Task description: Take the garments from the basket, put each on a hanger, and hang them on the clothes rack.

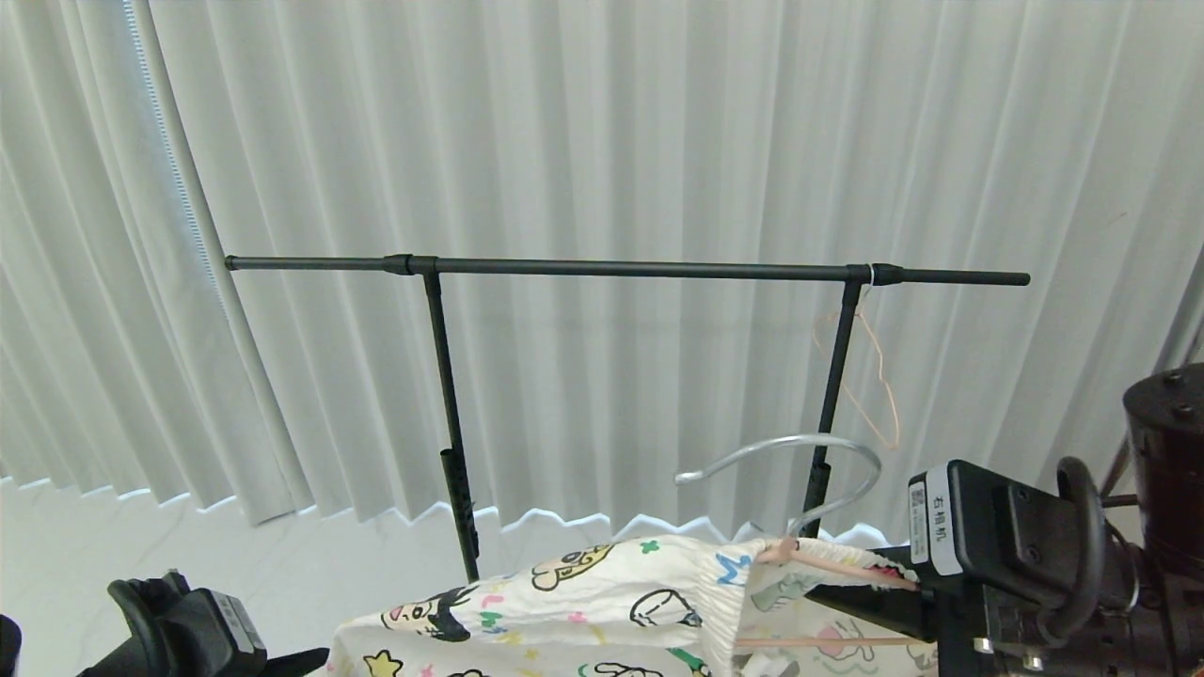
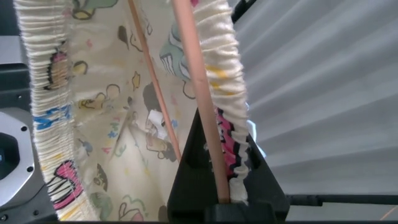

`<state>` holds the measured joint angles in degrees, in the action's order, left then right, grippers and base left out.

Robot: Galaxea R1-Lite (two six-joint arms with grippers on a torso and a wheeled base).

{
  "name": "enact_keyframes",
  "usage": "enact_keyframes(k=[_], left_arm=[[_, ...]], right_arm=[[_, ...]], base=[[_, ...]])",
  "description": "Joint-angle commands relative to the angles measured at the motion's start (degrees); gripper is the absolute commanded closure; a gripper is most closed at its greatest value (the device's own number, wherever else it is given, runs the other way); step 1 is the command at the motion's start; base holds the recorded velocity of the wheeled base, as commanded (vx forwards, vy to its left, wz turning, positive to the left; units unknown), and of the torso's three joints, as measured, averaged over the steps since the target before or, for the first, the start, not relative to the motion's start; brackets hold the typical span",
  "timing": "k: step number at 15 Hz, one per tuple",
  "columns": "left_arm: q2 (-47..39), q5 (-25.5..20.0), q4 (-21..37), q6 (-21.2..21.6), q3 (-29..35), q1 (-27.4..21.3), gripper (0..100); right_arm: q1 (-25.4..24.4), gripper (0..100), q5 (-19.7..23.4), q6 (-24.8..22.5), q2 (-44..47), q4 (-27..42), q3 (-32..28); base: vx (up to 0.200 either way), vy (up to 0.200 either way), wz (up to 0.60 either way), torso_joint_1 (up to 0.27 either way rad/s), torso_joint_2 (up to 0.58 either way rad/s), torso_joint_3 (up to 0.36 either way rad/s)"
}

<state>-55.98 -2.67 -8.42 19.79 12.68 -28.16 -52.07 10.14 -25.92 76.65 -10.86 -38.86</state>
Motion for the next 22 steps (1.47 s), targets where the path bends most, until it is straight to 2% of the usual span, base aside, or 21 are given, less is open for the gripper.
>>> enact_keyframes(k=[1, 3, 5, 12, 13, 17, 20, 22], left_arm=[[-0.5, 0.2, 0.0, -0.3, -0.2, 2.8, 100], [-1.9, 0.5, 0.0, 0.1, -0.3, 8.5, 100], [-3.7, 0.6, 0.0, 0.2, 0.0, 12.1, 100], [-4.1, 0.9, 0.0, 0.2, 1.0, 12.0, 100], [-4.2, 0.8, 0.0, 0.0, 1.4, 12.0, 0], [-2.9, 0.7, -2.3, -0.5, 1.8, 12.0, 0], [-2.8, 0.1, -6.9, -2.1, 2.1, 11.5, 0], [-4.0, 0.1, -9.8, -2.9, 3.8, 10.8, 0]], right_arm=[[1.0, 100, 0.0, 0.2, -0.5, 0.1, 0.2], [2.9, 100, 0.1, 0.3, -0.5, 0.1, 0.0], [3.9, 100, 0.1, 0.4, -0.8, 0.0, 0.0], [4.2, 100, 0.1, 2.4, -1.0, 0.0, -0.1], [4.2, 100, 0.0, 2.4, -0.9, 0.0, -0.1], [9.0, 100, -1.9, 2.5, -0.9, 0.9, -0.2], [13.3, 100, -3.6, 4.5, -0.9, 1.1, -0.2], [14.9, 100, -8.3, 5.9, -0.7, 3.5, -0.8]], base=[[0.0, 0.0, 0.0, 0.0, 0.0, 0.0], [0.0, 0.0, 0.0, 0.0, 0.0, 0.0], [0.0, 0.0, 0.0, 0.0, 0.0, 0.0], [0.0, 0.0, 0.0, 0.0, 0.0, 0.0], [0.0, 0.0, 0.0, 0.0, 0.0, 0.0], [0.0, 0.0, 0.0, 0.0, 0.0, 0.0], [0.0, 0.0, 0.0, 0.0, 0.0, 0.0], [0.0, 0.0, 0.0, 0.0, 0.0, 0.0]])
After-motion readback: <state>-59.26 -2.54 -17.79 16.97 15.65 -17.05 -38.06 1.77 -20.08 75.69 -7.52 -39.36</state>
